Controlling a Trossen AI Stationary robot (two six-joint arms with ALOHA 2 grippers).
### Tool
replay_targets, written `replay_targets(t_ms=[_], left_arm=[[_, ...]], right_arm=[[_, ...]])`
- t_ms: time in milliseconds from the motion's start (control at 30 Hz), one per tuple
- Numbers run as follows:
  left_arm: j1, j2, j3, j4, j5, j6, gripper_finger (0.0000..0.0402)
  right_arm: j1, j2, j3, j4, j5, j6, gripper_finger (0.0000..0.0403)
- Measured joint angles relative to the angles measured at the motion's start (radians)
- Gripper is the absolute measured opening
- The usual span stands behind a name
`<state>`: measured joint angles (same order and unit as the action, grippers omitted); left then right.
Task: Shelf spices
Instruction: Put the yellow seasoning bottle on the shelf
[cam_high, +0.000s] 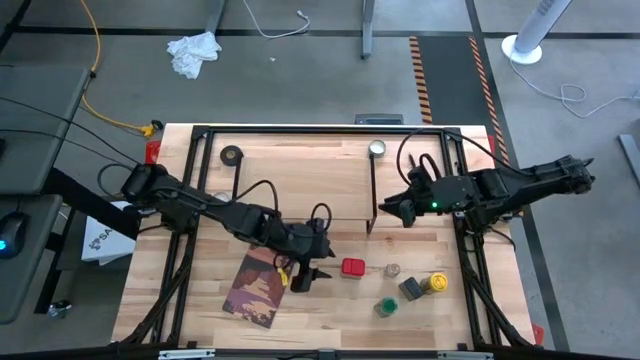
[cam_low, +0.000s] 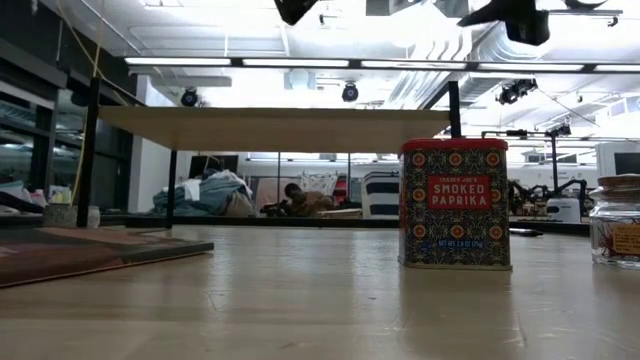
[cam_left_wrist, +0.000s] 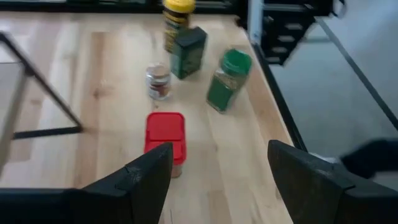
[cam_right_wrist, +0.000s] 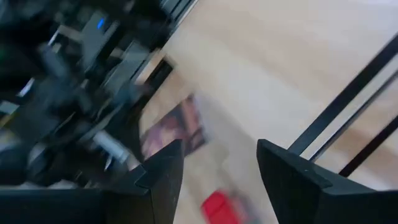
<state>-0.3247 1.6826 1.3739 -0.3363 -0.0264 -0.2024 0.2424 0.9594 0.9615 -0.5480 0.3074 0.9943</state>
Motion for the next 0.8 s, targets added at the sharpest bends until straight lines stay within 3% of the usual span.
replay_targets(t_ms=[200, 400, 800], left_arm=[[-0.020, -0.007, 0.000, 0.005, -0.158, -0.115, 0.0260], [-0.039, -0.007, 0.000, 0.004, -0.225, -0.137, 0.0260], [-0.052, -0.007, 0.000, 0.004, -0.318, -0.198, 0.0260]], right_arm=[[0.021, -0.004, 0.000, 0.000, -0.278, 0.044, 0.0200], [0.097, 0.022, 0.000, -0.047, -0.439, 0.138, 0.0200], [0.318, 0.086, 0.000, -0.073, -0.408, 0.353, 0.0200]])
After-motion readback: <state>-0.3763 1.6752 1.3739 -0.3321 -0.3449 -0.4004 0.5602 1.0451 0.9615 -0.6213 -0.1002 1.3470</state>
